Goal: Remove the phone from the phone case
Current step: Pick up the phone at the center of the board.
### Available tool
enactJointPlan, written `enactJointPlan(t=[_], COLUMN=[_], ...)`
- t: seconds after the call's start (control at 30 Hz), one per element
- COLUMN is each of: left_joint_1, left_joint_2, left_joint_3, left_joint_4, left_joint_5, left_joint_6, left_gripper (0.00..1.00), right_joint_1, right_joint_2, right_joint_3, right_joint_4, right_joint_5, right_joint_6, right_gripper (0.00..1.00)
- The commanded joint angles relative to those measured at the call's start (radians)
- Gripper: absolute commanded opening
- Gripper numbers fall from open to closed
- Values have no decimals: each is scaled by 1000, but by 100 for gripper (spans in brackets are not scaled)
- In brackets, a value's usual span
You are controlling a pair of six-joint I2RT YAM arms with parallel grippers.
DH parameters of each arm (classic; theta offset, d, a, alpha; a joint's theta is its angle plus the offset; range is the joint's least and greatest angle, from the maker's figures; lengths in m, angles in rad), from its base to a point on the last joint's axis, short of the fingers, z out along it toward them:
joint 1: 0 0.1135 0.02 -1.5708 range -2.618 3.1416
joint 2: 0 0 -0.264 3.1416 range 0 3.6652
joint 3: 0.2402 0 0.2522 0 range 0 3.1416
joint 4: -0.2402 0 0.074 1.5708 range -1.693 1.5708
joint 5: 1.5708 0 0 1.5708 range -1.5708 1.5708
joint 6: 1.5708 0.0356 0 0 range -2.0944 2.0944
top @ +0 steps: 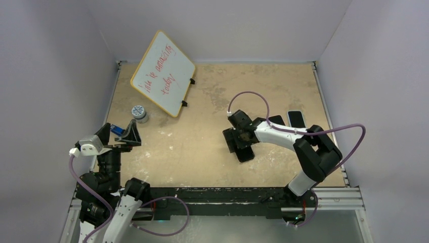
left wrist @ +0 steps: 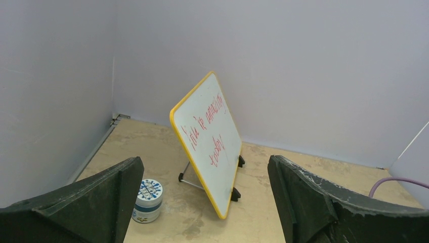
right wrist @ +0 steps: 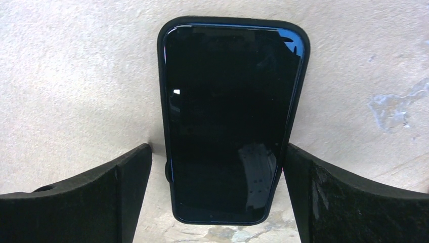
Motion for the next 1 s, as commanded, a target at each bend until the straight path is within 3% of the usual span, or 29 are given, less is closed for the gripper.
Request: enactJointPlan(t=[0.0,0.23,0.63,0.8,0.97], left_joint_1=[-8,-8,-8,-7,-7], left_joint_2=[-37,-25,139,295,469], left_joint_3=[28,28,88,130,149], left_joint_4=[9,11,-57,-135,-144], left_joint_5=[16,32,117,153,297], left_joint_6=[15,3,-45,-169,-241], left_gripper=[100,100,100,100,100], right_joint_1=[43,55,90,96,96], right_joint_2=[30,31,57,76,91], right_joint_3=[19,1,-21,-30,-30], right_joint_4=[-53,-17,173,293,362], right_joint_5=[-1,-23,-65,-119,-128], right_joint_6=[53,65,28,0,-19], right_gripper=[99,93,70,48,21])
